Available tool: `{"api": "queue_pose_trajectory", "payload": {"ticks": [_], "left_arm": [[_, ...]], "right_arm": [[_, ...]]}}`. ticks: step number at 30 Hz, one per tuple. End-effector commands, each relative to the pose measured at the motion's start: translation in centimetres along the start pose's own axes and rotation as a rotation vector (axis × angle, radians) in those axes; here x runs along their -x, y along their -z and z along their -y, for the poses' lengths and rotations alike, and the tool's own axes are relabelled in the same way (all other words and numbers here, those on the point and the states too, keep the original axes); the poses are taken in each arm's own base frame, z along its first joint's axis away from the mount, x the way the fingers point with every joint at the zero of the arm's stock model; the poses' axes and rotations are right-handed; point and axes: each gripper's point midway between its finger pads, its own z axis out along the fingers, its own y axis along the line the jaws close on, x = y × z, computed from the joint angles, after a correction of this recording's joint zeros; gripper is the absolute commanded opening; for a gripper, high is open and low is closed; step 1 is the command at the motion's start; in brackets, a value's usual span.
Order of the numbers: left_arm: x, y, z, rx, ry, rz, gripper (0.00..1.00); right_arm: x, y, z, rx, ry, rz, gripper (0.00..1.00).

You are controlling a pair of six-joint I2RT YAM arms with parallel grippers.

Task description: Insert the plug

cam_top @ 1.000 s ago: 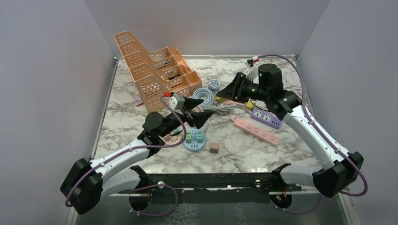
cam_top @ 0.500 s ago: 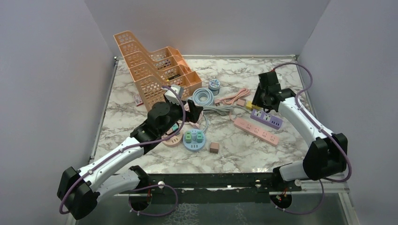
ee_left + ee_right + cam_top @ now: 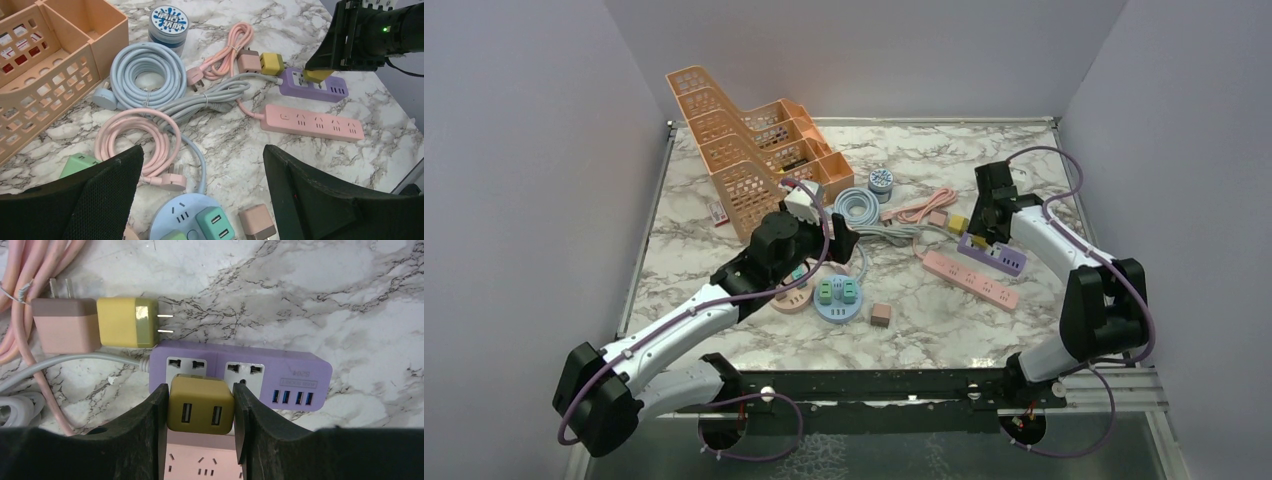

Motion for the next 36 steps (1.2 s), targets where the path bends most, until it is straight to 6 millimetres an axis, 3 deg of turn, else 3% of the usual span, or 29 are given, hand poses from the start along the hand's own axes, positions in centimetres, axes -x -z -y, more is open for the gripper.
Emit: {"api": "queue_pose_trajectory", "payload": {"ticks": [1, 7, 20, 36], "left_arm": [[2.3, -0.8, 1.2, -0.031, -0.018, 0.032, 0.92], [3.1, -1.0, 1.3, -0.026, -0.032, 0.044, 0.92], [2.7, -1.1, 0.8, -0.011, -0.026, 0.055, 0.91], [3.6, -1.4, -0.6, 0.066, -0.087, 0.086, 0.91]], "right_arm": [[1.9, -0.6, -1.0, 0.036, -0.024, 0.066, 0.14], [2.6, -1.0, -1.4, 0.036, -0.018, 0.081, 0.14], [1.1, -2.6, -1.0, 0.012, 0.079, 0.034, 0.14], [-5.1, -6.0, -0.4, -0.046, 0.114, -0.124, 0.05]]}}
